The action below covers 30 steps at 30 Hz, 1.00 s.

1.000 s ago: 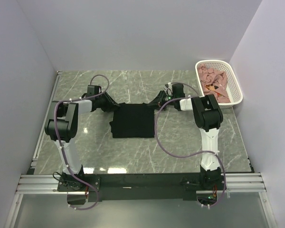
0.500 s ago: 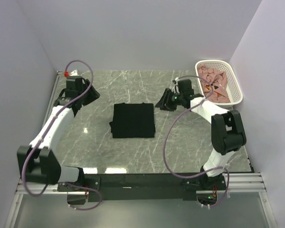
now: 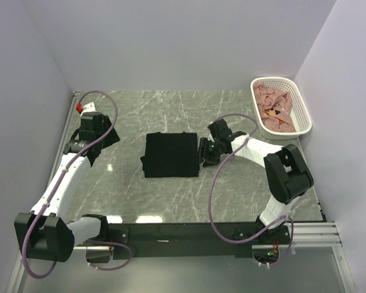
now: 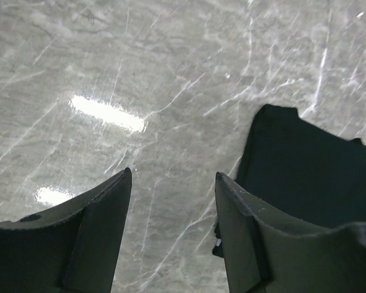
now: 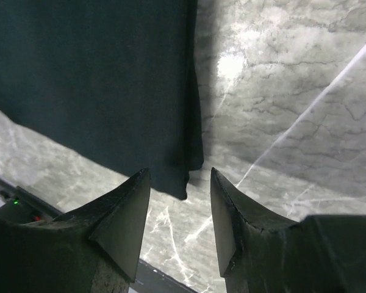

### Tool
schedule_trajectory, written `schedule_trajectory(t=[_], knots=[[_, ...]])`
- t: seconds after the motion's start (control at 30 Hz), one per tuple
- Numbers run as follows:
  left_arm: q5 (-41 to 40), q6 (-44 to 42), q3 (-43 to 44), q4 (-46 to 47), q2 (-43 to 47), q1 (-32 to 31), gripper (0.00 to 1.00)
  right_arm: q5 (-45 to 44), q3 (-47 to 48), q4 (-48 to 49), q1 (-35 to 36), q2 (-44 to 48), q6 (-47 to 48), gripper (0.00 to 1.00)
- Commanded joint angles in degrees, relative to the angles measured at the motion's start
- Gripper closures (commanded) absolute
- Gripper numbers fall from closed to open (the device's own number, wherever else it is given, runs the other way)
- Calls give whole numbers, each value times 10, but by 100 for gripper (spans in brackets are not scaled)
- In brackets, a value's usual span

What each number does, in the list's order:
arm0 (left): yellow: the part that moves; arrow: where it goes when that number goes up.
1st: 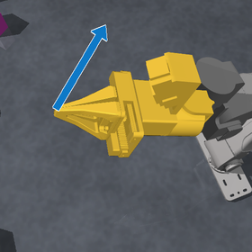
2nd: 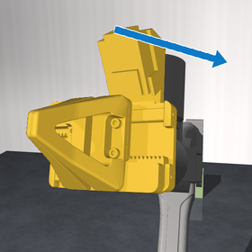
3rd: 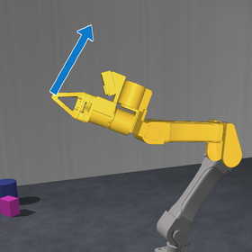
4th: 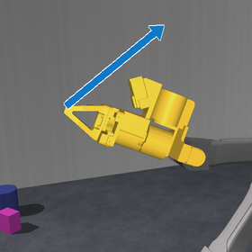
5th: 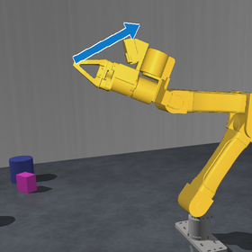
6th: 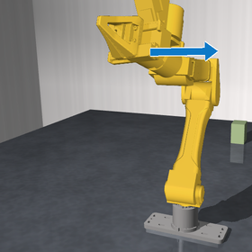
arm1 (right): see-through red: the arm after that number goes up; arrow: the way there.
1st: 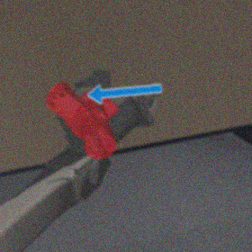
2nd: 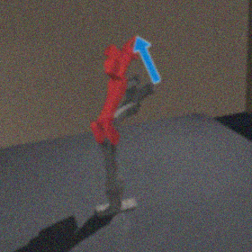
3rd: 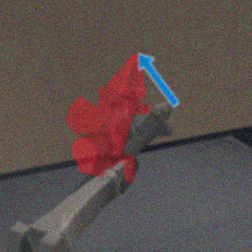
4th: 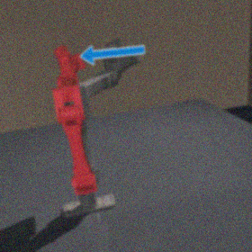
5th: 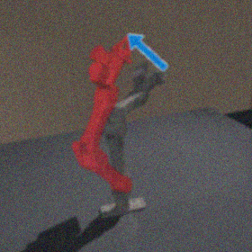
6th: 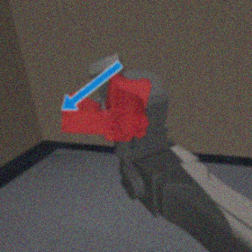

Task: Fold and stack the t-shirts
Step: Neatly place the folded tshirt to the corner

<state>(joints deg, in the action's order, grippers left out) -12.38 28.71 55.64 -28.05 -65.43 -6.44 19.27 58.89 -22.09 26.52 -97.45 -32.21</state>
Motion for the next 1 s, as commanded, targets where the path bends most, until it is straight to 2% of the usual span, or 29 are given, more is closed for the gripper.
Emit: schedule_trajectory(t=[0.0, 0.37, 0.57, 0.73, 0.83, 0.97], knots=[[5, -16, -14, 27, 16, 1, 37, -26, 19, 0, 13, -21, -10, 49], [24, -11, -15, 19, 4, 3, 38, -19, 18, 32, 33, -56, -26, 51], [29, -11, -15, 18, -6, 3, 38, -18, 55, 35, 44, -85, -27, 64], [36, -11, -16, 19, -14, 4, 38, -8, 99, 43, 51, -122, -32, 84], [42, -8, -14, 20, -20, 8, 38, 10, 133, 63, 58, -149, -46, 88], [57, 8, -17, 20, -29, 23, 38, 25, 201, 88, 70, -189, -83, 89]])
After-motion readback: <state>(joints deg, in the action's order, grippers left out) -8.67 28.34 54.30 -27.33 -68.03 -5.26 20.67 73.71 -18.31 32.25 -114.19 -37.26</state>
